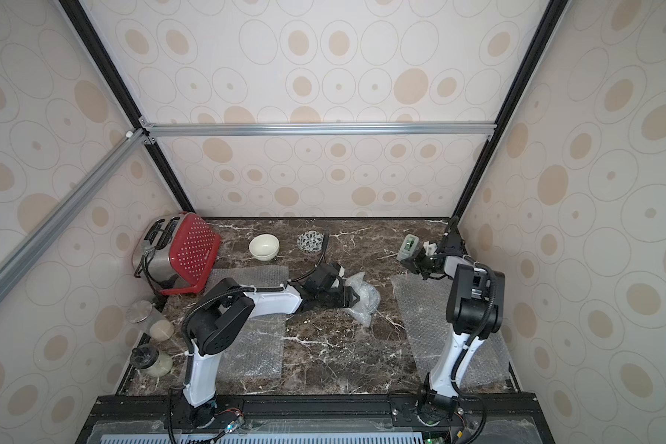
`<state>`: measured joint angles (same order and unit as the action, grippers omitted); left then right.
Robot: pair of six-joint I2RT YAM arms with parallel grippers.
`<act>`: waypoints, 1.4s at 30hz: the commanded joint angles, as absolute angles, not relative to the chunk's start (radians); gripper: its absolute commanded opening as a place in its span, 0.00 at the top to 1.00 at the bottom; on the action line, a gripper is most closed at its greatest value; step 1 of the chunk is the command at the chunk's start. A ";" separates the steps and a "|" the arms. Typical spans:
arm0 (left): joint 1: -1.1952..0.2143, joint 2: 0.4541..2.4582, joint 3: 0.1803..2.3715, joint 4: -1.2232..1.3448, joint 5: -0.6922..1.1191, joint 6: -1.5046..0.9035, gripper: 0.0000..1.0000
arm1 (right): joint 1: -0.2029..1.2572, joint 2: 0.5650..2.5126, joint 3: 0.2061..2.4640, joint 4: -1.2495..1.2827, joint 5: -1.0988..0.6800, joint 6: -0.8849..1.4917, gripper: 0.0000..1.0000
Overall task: Wrap bowls in bubble wrap
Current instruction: Tear off the tape using the Tape Cutter, then stick the tape on the bubble wrap.
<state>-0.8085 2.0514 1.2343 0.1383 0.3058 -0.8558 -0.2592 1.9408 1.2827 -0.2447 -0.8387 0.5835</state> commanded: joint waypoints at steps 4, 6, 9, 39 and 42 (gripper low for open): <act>-0.804 2.054 1.220 0.079 0.302 -0.856 0.32 | -0.256 1.862 1.313 -0.368 -0.893 0.534 0.93; -0.804 2.055 1.219 0.080 0.305 -0.856 0.32 | -0.252 1.842 1.307 -0.365 -0.918 0.546 0.93; -0.802 2.057 1.221 0.080 0.310 -0.852 0.32 | -0.232 1.800 1.307 -0.398 -0.944 0.532 0.93; -0.781 2.072 1.232 0.065 0.334 -0.785 0.32 | 0.153 1.686 1.187 -0.975 -0.924 0.178 0.91; -0.780 2.074 1.237 0.068 0.339 -0.787 0.32 | 0.154 1.721 1.190 -0.971 -0.913 0.173 0.91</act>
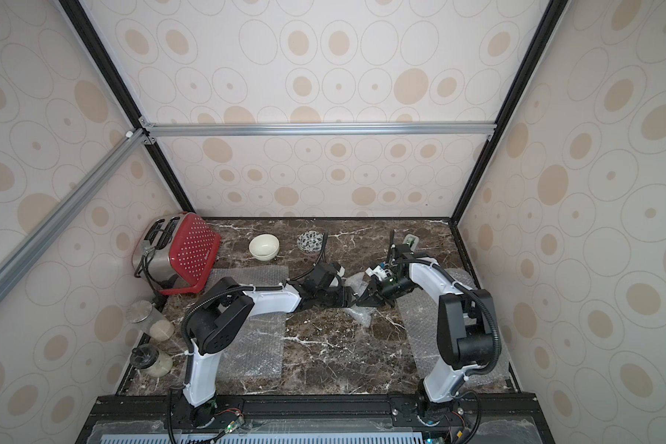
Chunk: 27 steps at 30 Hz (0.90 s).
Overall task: Wrap bowls in bubble wrap
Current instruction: Stick the tape on the bubble wrap.
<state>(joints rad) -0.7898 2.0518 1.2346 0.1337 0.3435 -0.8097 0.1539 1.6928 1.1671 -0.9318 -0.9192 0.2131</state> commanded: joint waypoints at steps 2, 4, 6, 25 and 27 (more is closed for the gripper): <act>-0.781 2.074 1.241 0.068 0.342 -0.787 0.32 | 0.152 1.742 1.190 -0.955 -0.907 0.174 0.91; -0.781 2.074 1.242 0.065 0.344 -0.785 0.32 | 0.148 1.770 1.193 -0.950 -0.911 0.166 0.91; -0.780 2.074 1.244 0.062 0.346 -0.784 0.32 | 0.141 1.800 1.192 -0.929 -0.921 0.170 0.91; -0.780 2.077 1.257 0.057 0.347 -0.787 0.32 | 0.069 1.835 1.228 -0.955 -0.886 0.146 0.91; -0.779 2.078 1.255 0.057 0.345 -0.788 0.32 | 0.073 1.809 1.234 -0.952 -0.911 0.152 0.92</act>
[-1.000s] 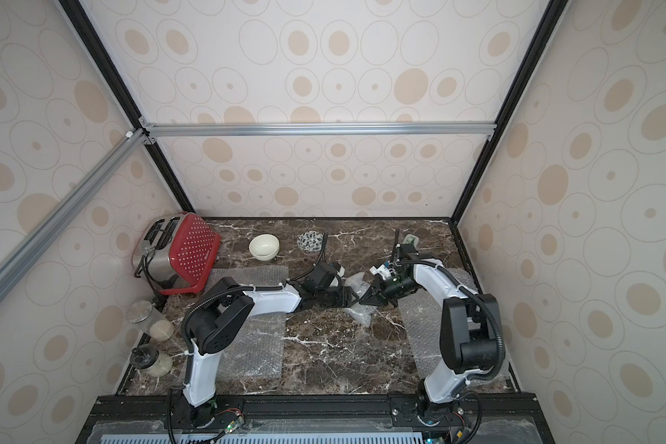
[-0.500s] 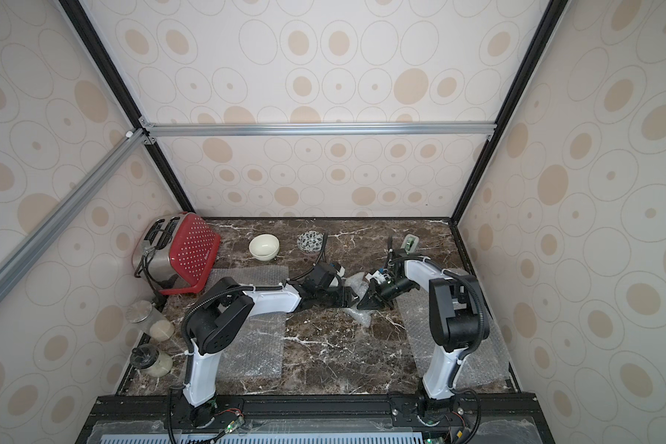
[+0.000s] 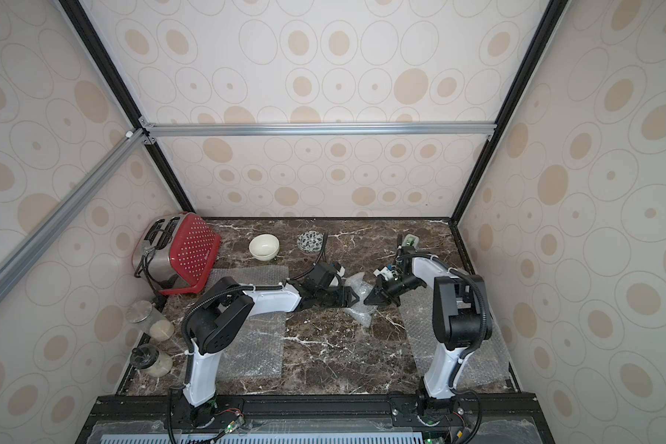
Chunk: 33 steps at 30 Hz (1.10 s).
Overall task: Wrap bowls in bubble wrap
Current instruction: Stick the tape on the bubble wrap.
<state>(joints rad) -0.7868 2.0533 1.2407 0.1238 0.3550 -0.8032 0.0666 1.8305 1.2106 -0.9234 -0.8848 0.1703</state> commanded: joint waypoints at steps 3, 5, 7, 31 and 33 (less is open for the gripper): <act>-0.780 2.086 1.256 0.060 0.345 -0.792 0.32 | 0.084 1.777 1.264 -0.959 -0.928 0.173 0.91; -0.781 2.089 1.259 0.065 0.347 -0.795 0.32 | 0.090 1.774 1.293 -0.995 -0.906 0.166 0.91; -0.781 2.090 1.258 0.070 0.350 -0.796 0.32 | 0.093 1.776 1.296 -1.018 -0.893 0.156 0.91; -0.769 2.123 1.314 -0.016 0.369 -0.687 0.32 | 0.140 2.059 1.598 -1.336 -0.741 -0.077 0.91; -0.762 2.131 1.333 -0.058 0.356 -0.649 0.32 | 0.140 2.070 1.610 -1.344 -0.735 -0.083 0.92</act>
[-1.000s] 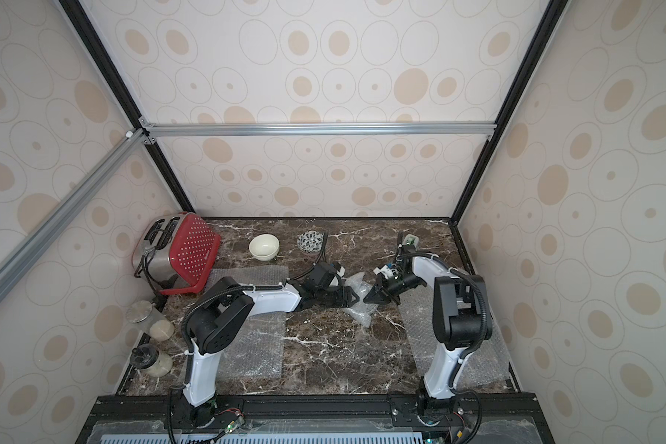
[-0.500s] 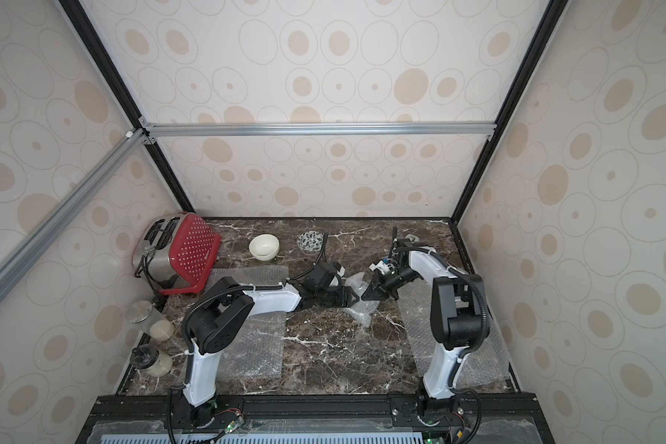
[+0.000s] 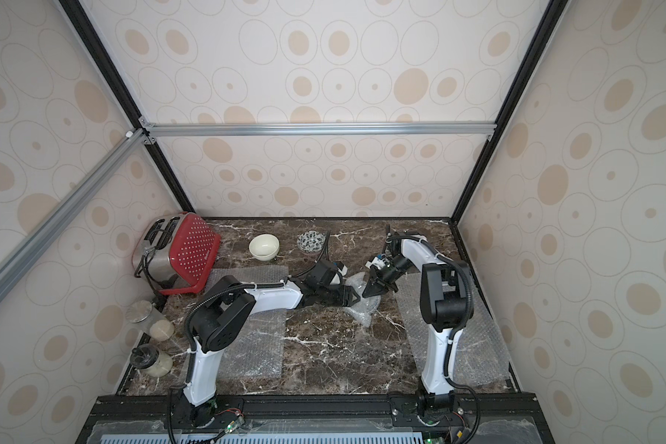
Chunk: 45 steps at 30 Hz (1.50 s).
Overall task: Wrap bowls in bubble wrap
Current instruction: Stick the tape on the bubble wrap.
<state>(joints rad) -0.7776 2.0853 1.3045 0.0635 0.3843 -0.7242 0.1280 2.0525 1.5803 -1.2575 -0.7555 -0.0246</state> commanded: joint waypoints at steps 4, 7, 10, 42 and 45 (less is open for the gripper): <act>-0.745 2.130 1.342 -0.105 0.348 -0.591 0.32 | 0.140 2.083 1.615 -1.342 -0.746 -0.090 0.92; -0.735 2.115 1.348 -0.152 0.320 -0.527 0.32 | 0.140 2.084 1.618 -1.342 -0.748 -0.088 0.92; -0.724 2.105 1.377 -0.208 0.293 -0.432 0.32 | 0.140 2.075 1.615 -1.340 -0.749 -0.085 0.92; -0.720 2.125 1.491 -0.177 0.450 -0.311 0.33 | 0.140 2.062 1.547 -1.266 -0.794 -0.057 0.92; -0.720 2.120 1.486 -0.176 0.449 -0.314 0.33 | 0.135 2.074 1.530 -1.250 -0.795 -0.054 0.91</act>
<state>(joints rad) -0.7246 2.1525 1.4960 -0.1642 0.4622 -0.3168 0.1345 2.0476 1.5433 -1.2453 -0.7822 -0.0441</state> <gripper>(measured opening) 0.674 0.085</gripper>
